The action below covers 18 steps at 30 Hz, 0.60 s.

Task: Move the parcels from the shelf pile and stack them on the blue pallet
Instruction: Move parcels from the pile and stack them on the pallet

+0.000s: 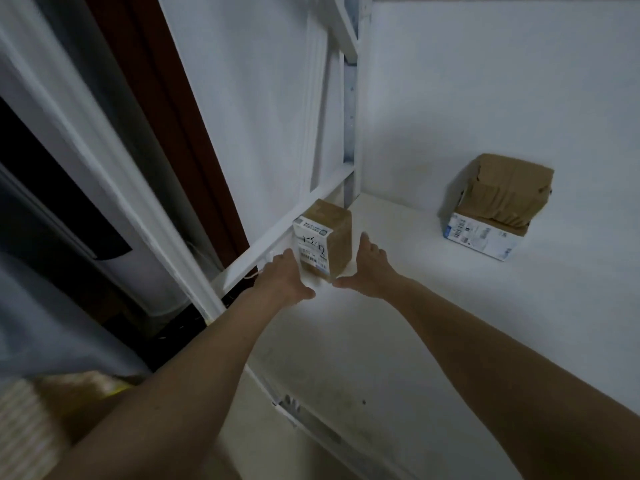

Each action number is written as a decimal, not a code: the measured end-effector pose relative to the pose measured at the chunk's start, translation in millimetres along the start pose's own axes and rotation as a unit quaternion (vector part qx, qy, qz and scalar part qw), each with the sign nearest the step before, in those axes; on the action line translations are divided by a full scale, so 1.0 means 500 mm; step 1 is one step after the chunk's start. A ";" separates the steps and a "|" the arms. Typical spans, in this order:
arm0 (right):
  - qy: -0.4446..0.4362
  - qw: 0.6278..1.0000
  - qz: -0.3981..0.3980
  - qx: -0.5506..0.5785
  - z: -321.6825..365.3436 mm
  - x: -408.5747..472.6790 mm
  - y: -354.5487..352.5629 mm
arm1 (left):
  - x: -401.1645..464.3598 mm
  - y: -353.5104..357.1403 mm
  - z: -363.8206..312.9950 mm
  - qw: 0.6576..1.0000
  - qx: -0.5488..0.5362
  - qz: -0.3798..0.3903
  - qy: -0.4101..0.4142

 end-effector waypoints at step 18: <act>-0.017 0.945 -0.085 0.316 -0.037 0.013 0.000 | 0.061 0.013 -0.020 0.980 -0.154 0.021 0.123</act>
Point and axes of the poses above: each hand's wrist, its own x-axis towards the middle knuckle, its own y-axis out of the palm, z = x × y, the point moved 4 cm from there along x, towards the middle knuckle, and after that the axes turned 5 degrees about x, right-handed, at the moved point
